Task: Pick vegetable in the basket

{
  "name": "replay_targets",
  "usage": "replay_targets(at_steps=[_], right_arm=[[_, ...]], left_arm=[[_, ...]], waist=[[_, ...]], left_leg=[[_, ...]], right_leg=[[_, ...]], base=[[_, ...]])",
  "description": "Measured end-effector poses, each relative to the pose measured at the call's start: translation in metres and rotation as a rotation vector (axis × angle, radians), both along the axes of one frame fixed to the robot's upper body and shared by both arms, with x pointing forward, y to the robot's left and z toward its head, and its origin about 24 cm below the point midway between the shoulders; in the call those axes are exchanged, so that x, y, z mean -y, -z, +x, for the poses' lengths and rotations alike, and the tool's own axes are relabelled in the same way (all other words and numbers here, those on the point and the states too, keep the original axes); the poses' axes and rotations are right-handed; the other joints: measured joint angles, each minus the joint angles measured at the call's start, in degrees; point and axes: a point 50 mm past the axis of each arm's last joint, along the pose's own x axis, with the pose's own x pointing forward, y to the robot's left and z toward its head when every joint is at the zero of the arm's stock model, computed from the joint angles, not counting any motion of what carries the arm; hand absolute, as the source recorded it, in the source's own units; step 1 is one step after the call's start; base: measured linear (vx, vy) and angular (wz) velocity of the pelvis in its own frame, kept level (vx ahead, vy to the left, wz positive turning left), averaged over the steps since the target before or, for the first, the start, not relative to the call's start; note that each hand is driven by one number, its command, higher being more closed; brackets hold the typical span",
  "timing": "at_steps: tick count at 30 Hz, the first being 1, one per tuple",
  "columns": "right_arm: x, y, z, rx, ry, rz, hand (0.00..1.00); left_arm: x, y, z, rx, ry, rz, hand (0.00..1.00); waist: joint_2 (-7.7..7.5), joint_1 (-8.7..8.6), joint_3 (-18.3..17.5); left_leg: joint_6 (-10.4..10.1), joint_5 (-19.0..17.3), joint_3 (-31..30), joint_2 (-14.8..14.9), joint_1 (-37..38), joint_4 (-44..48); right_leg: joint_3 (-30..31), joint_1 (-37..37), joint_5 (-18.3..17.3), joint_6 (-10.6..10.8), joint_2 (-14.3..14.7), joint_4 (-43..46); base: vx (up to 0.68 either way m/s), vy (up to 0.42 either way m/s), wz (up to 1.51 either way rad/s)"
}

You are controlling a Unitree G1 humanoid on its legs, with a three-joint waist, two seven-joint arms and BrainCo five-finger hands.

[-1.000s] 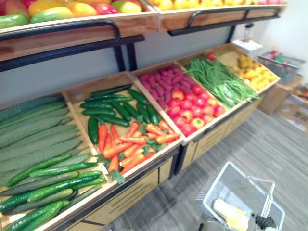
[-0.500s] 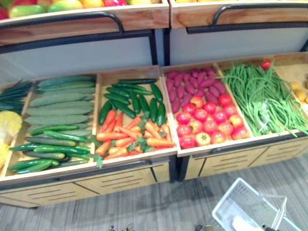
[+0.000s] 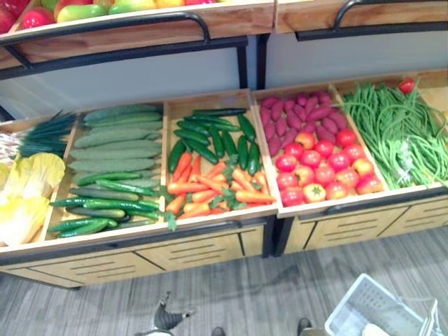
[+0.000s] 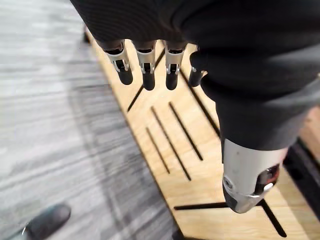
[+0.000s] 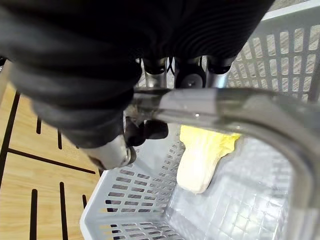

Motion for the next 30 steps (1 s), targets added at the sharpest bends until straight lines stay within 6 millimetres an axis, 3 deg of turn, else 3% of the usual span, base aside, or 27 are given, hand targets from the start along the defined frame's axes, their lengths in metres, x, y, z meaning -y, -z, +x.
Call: replay_targets(at_steps=[5,8,11,14,16,18,23,29,30], right_arm=[[0.001,-0.001,-0.005,-0.018,-0.035,-0.019,1.00],[0.002,-0.003,0.003,-0.023,-0.113,-0.035,1.00],[0.005,-0.005,0.006,-0.018,-0.151,-0.054,1.00],[0.009,-0.009,0.010,-0.022,-0.190,-0.076,1.00],[0.014,-0.012,0.012,-0.019,-0.194,-0.091,1.00],[0.020,-0.015,0.013,-0.021,-0.199,-0.107,1.00],[0.030,-0.023,0.020,-0.029,-0.260,-0.132,1.00],[0.030,-0.026,0.030,-0.001,-0.275,-0.143,1.00],[0.030,-0.026,0.031,0.001,-0.279,-0.143,1.00]], left_arm=[[-0.049,-0.028,0.011,0.065,0.087,0.265,0.00],[-0.076,-0.057,0.025,0.137,0.161,0.459,0.00],[-0.082,-0.088,0.045,0.254,0.263,0.599,0.00],[-0.064,-0.146,0.080,0.489,0.484,0.718,0.00],[-0.054,-0.164,0.093,0.556,0.615,0.767,0.00],[-0.045,-0.171,0.103,0.572,0.723,0.781,0.00],[-0.014,-0.162,0.118,0.565,0.954,0.753,0.00],[-0.012,-0.151,0.121,0.466,1.091,0.773,0.00],[-0.016,-0.148,0.125,0.419,1.093,0.775,0.00]], waist=[[0.30,-0.32,-0.43],[0.28,-0.30,-0.74],[0.02,-0.23,-0.84],[-0.39,-0.17,-1.11],[-0.03,-0.39,-1.37],[0.52,-0.57,-1.77],[1.45,-0.95,-2.29],[1.73,-3.31,-2.20],[2.03,-3.57,-1.36]], left_leg=[[-0.04,-0.46,0.40,-0.07,1.79,0.08],[-0.07,-0.79,1.06,0.04,2.13,0.00],[-0.02,-0.87,1.00,-0.04,2.55,-0.21],[0.07,-0.94,0.96,-0.29,2.59,-0.36],[0.15,-0.98,1.11,-0.44,2.77,-0.36],[0.17,-0.99,1.33,-0.52,2.87,-0.39],[0.18,-0.98,2.95,-0.31,3.56,-0.47],[-0.03,-1.14,4.58,-0.06,3.44,-0.28],[-0.25,-3.16,4.74,1.00,2.25,3.39]], right_leg=[[0.22,1.94,0.94,0.35,0.13,-1.51],[0.36,2.01,1.47,0.28,0.35,-2.22],[0.16,2.90,1.79,0.35,0.34,-3.19],[-0.03,3.46,2.50,0.22,0.16,-4.50],[0.09,3.74,2.77,0.30,0.06,-5.01],[0.28,3.78,3.03,0.25,0.04,-5.33],[1.69,3.79,4.21,0.10,0.51,-6.70],[3.33,2.80,4.26,0.10,0.87,-6.58],[3.78,2.67,3.98,-0.25,1.34,-5.94]], base=[[0.12,0.021,-0.08],[0.09,0.007,-0.08],[0.06,0.008,0.02],[0.01,0.003,0.01],[0.00,0.013,-0.04],[-0.02,0.007,-0.08],[-0.03,-0.006,-0.16],[-0.03,-0.008,-0.16],[0.01,-0.022,-0.12]])
